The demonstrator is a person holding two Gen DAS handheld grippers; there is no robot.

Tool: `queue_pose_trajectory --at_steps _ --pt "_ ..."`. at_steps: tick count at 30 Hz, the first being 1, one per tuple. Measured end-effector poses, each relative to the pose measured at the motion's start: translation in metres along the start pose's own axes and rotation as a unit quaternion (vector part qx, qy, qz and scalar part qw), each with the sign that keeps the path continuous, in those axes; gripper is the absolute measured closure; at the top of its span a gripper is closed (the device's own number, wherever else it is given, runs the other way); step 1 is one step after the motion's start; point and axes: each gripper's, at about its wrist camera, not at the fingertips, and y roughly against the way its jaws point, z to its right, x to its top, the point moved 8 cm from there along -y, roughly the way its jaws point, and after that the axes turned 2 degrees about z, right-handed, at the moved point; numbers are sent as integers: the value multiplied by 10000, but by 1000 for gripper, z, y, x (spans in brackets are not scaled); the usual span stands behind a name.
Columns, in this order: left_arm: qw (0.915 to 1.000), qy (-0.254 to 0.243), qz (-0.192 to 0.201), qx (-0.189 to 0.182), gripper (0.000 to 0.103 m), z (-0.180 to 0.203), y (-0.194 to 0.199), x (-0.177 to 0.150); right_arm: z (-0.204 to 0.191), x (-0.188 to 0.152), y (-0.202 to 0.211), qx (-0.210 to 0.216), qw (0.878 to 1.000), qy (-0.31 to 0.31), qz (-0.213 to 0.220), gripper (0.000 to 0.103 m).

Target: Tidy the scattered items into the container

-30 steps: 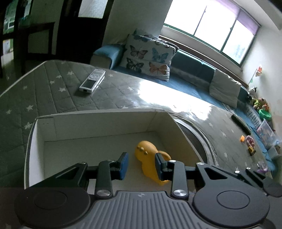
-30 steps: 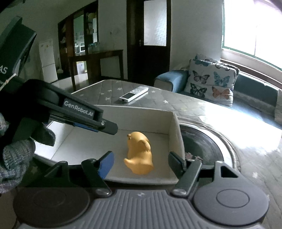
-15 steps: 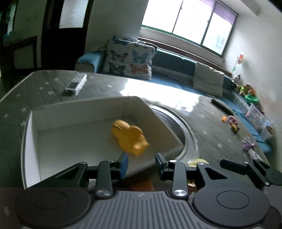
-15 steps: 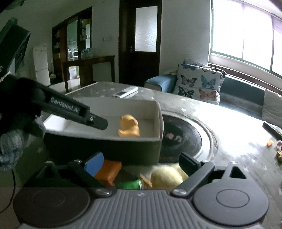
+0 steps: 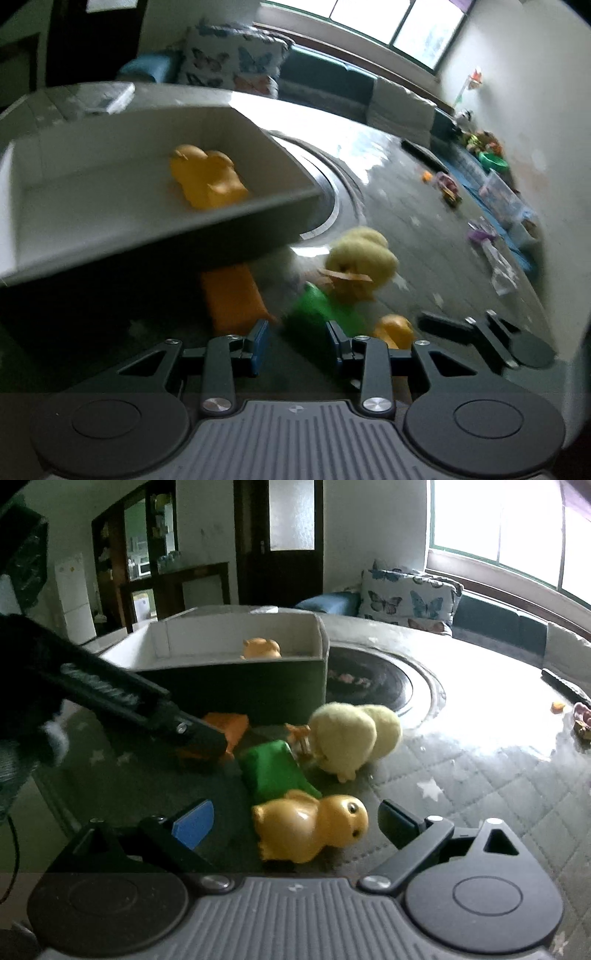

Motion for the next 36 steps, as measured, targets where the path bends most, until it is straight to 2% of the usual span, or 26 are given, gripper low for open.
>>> queue_pose_trajectory --at_steps 9,19,36 --pt "9986 -324 -260 -318 67 27 -4 -16 0 -11 -10 145 9996 225 -61 8" --pt "9963 -562 -389 -529 67 45 -11 -22 0 -15 -6 139 9999 20 -25 29" --pt "9940 -729 -684 -450 66 46 -22 -29 -26 -17 5 351 9989 307 92 30"
